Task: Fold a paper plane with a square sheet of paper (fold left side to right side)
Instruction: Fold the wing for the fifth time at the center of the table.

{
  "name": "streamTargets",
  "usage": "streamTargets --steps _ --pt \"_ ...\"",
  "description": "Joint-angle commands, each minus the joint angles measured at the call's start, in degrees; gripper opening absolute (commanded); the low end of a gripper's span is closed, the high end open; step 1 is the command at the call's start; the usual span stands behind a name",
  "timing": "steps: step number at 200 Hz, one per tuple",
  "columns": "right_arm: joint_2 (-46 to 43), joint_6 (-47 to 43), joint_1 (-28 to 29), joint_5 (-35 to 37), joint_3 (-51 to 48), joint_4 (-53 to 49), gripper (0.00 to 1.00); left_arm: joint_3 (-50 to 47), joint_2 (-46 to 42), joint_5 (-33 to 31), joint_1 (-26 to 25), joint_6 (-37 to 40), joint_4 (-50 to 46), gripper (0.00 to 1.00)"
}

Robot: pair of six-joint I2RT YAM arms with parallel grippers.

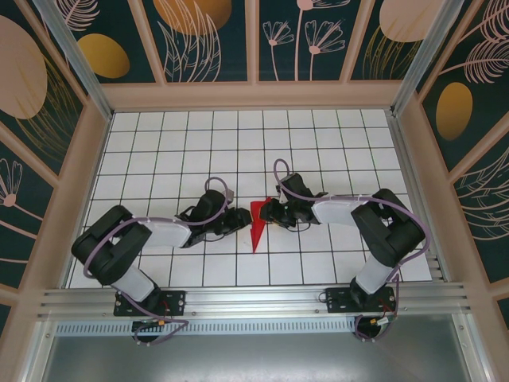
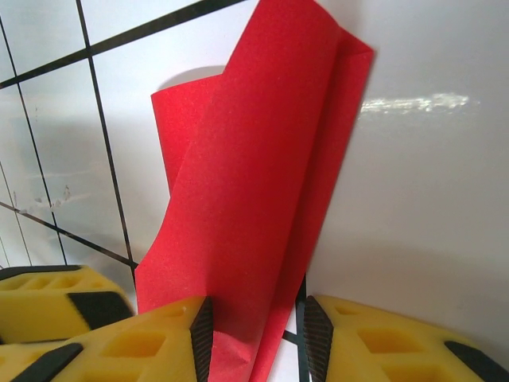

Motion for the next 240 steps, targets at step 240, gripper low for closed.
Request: streamTargets --steps 240 --pt "4.5 -1.2 0.9 -0.2 0.5 -0.6 0.40 6.2 5.7 2.5 1.5 0.7 2.3 0.30"
